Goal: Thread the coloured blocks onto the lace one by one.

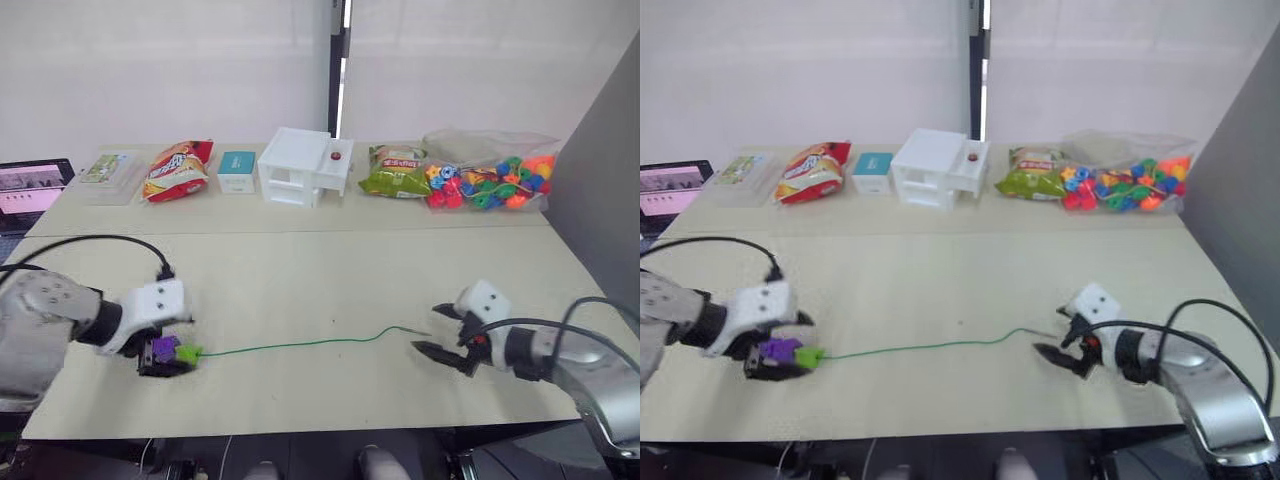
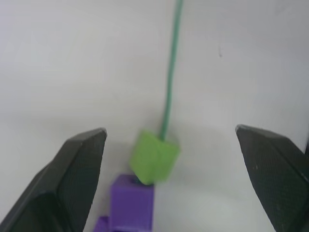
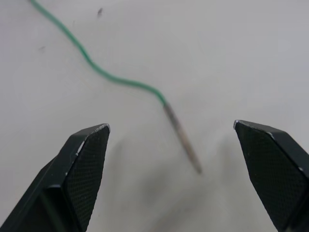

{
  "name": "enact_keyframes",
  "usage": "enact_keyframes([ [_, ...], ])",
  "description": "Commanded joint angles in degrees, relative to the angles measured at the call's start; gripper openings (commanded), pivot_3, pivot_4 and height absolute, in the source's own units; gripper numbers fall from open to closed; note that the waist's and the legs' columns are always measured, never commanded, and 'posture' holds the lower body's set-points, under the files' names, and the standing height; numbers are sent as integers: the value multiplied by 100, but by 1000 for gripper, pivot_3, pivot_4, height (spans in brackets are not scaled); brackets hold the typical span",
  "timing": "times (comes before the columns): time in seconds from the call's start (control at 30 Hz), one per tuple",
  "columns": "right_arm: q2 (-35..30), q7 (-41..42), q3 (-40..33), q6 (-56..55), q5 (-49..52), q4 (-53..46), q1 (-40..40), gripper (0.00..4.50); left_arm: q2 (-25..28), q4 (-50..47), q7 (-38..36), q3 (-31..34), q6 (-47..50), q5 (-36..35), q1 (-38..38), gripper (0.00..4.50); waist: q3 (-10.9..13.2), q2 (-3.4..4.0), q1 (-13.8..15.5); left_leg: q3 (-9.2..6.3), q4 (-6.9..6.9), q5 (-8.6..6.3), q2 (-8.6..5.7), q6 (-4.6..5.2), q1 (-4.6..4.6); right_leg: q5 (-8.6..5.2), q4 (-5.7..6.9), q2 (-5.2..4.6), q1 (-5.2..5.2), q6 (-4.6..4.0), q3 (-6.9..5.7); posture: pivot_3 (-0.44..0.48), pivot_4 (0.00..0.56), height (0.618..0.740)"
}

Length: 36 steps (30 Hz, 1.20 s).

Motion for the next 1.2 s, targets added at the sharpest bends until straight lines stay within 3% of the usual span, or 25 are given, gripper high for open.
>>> enact_keyframes([
  [0.03,283,-135,-824,-93,500,-123,324,4434,-460,-191,506,1277,49,-515,532,4500,0,0,16,0,-1,0,-1,0,5,0,1,0,3,0,0,0,150,740],
  [0.13,722,-301,-1501,-148,898,-23,750,4434,-1119,-32,1117,2172,-267,-702,1074,4500,0,0,32,0,-2,0,1,0,8,0,2,0,5,0,1,0,150,740],
  [0.2,835,-381,-1734,-255,929,53,963,4434,-1369,191,1191,2472,-619,-863,1427,4500,0,0,38,1,-2,1,0,-1,9,1,1,-2,6,-1,2,0,150,740],
  [0.3,952,-415,-2098,-401,1061,288,1208,4434,-1740,614,1191,3104,-306,-1659,1740,4500,0,0,35,6,-3,3,0,-6,11,1,-2,-4,8,-2,3,0,150,740],
  [0.4,896,-313,-2182,-754,950,534,1452,4434,-1856,875,1070,3365,-539,-1959,2252,4500,-1,-1,23,8,-4,3,1,-7,18,1,-1,-4,14,-3,3,0,150,740],
  [0.63,824,-54,-2225,-1677,817,1265,1762,4434,-1846,1865,1237,3399,-1588,-1842,3075,4500,-1,-1,20,14,-5,4,2,-9,22,1,-2,-3,17,-3,7,0,150,740],
  [1.2,887,-139,-2034,-2036,810,1502,2143,4434,-1717,2190,1529,2771,-2165,-1994,3141,4500,-6,-5,20,14,-7,7,3,-15,25,2,-3,-3,22,-5,7,0,150,740],
])
